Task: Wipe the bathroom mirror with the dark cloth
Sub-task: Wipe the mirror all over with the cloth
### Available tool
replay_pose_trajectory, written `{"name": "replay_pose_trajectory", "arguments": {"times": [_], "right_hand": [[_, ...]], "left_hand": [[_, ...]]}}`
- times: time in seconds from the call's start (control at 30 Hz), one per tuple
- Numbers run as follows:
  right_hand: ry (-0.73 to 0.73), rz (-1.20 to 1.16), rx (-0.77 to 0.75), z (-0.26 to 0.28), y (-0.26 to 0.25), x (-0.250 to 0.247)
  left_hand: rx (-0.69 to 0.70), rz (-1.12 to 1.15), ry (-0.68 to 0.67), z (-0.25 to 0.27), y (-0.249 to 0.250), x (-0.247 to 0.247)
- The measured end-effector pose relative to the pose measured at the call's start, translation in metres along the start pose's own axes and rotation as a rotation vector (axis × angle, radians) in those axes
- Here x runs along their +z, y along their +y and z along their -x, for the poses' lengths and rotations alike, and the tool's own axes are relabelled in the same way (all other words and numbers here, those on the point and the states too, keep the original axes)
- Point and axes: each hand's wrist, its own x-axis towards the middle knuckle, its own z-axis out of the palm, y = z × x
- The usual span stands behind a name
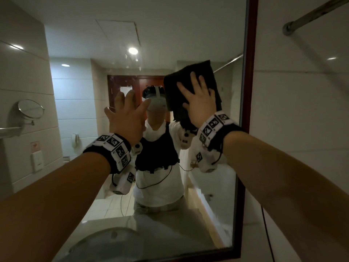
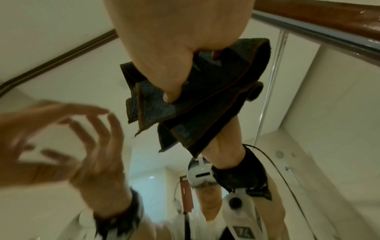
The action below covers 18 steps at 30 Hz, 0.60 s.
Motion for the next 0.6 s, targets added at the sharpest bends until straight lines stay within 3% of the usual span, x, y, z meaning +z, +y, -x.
{"name": "replay_pose_trajectory", "arguments": {"times": [0.1,0.23,0.43,0.6], "right_hand": [[0.002,0.033,-0.070,0.031,-0.016,0.020],[-0.171,0.047,-0.140,0.077,-0.042,0.055],[-0.042,-0.060,-0.141,0.109,-0.036,0.073],[0.025,-0.107,-0.057,0.128,0.008,0.075]], "left_hand": [[-0.005,0.007,-0.004,0.001,0.001,0.001],[-0.020,0.017,-0.012,0.001,0.003,0.001],[-0.043,0.025,0.033,0.017,0.014,-0.004],[-0.003,0.012,0.007,0.037,0.022,0.001]]}}
